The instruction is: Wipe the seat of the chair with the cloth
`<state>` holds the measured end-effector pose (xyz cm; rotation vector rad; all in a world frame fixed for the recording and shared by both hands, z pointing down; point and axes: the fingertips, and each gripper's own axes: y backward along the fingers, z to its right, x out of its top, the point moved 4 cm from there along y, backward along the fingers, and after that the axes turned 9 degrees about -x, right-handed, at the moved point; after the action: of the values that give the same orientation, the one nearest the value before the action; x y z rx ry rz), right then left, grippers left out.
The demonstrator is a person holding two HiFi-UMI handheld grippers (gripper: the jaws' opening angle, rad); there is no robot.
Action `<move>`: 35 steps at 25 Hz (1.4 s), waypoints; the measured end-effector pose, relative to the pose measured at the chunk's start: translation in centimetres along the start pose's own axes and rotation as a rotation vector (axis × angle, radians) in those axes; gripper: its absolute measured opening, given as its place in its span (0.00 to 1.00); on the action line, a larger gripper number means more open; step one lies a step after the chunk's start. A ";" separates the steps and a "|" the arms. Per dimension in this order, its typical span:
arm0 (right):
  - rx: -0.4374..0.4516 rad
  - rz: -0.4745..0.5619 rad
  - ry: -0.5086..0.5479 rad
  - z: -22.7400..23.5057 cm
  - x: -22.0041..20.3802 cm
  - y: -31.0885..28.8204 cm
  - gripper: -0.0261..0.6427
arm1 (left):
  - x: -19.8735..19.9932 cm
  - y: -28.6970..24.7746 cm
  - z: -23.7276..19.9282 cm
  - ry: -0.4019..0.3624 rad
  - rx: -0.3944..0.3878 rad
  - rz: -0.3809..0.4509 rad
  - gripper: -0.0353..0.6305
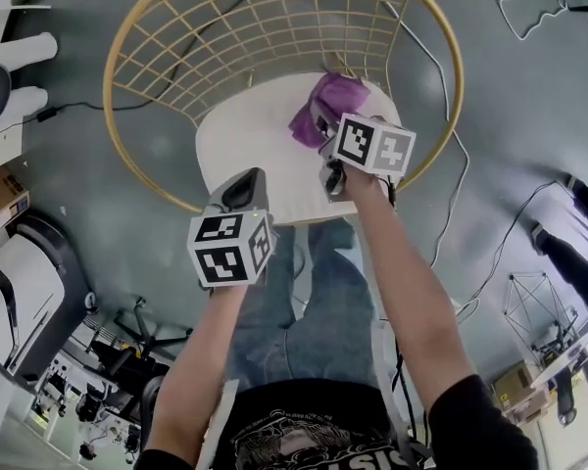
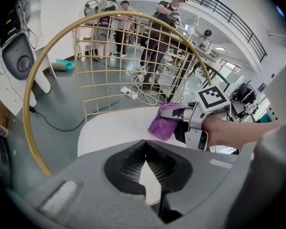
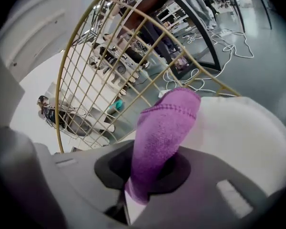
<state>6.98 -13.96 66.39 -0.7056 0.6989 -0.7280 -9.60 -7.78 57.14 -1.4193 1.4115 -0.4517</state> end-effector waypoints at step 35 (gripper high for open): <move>0.329 -0.217 0.336 -14.9 -11.2 0.9 0.13 | -3.6 5.0 -6.2 0.087 0.075 0.056 0.06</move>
<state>-10.21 -9.50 60.75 -0.3613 0.7886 -1.1489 -18.09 -5.80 56.82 -1.3100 1.4847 -0.5311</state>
